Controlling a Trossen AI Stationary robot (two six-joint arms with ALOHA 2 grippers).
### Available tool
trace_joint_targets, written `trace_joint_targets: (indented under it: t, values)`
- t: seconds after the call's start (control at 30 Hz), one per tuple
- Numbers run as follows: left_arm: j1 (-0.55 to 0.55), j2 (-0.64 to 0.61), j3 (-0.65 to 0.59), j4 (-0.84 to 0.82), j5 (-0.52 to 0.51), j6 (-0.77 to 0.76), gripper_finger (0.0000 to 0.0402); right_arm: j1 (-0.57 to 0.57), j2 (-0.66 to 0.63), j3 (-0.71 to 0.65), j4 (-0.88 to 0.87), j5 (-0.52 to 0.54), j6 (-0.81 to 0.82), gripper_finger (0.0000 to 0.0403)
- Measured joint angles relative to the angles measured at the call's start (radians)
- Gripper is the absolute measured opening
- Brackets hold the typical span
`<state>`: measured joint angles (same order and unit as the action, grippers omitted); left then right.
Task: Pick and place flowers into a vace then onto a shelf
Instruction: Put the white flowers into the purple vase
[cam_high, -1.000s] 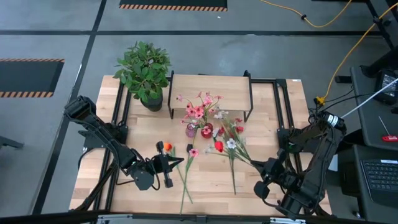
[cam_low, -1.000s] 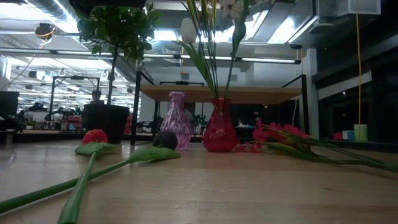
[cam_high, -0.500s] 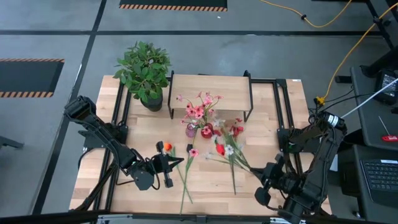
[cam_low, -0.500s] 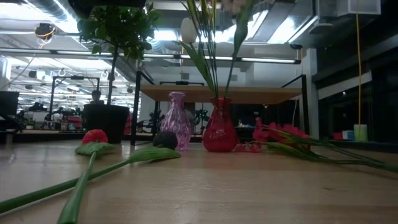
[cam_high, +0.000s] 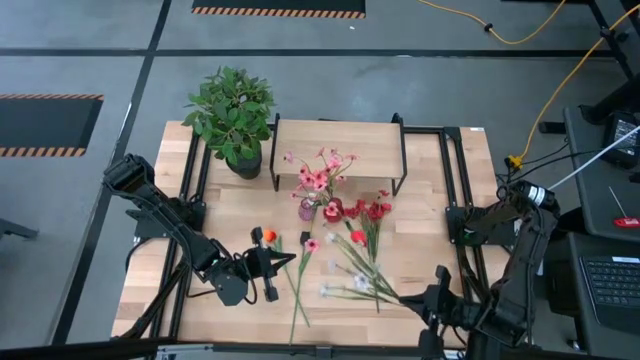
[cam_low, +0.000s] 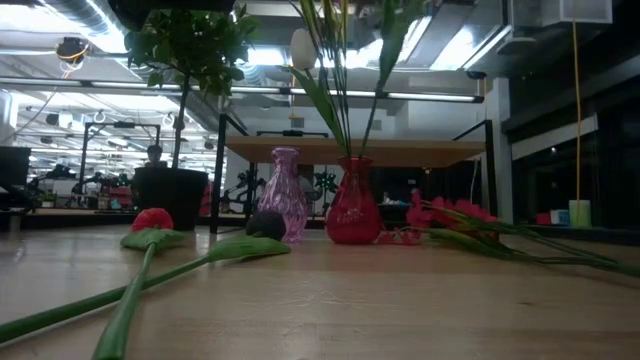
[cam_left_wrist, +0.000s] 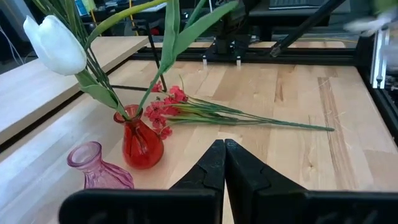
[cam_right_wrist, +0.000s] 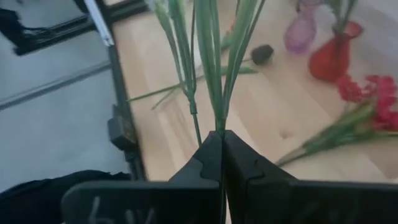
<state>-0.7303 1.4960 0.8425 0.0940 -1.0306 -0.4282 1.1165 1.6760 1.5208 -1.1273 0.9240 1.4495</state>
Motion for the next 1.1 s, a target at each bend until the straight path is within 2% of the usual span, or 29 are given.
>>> trace_joint_targets:
  t: [0.27,0.5,0.6,0.77,0.9,1.0,1.1]
  values:
    - [0.000,0.000,0.000,0.000,0.005,-0.007,0.0002,0.007,0.000,-0.001,0.164,0.054,-0.265,0.0000]
    - [0.000,0.000,0.000,0.021,0.114,-0.004,0.0008,-0.029,-0.009,-0.001,0.263,0.063,-0.523,0.0000]
    - [0.000,0.000,-0.001,0.079,0.129,0.037,0.0007,-0.077,-0.014,-0.001,0.334,-0.001,-0.663,0.0000]
    - [-0.001,0.000,-0.001,0.210,0.172,0.184,0.0008,-0.186,-0.048,-0.002,0.439,-0.179,-0.922,0.0000]
    - [-0.001,0.000,-0.001,0.248,0.206,0.230,0.0011,-0.263,-0.085,-0.048,0.525,-0.214,-1.071,0.0000]
    - [-0.001,0.000,-0.001,0.247,0.219,0.232,0.0013,-0.314,-0.122,-0.126,0.715,-0.306,-1.229,0.0000]
    - [-0.001,0.000,-0.001,0.247,0.221,0.232,0.0013,-0.372,-0.155,-0.232,0.930,-0.445,-1.356,0.0000]
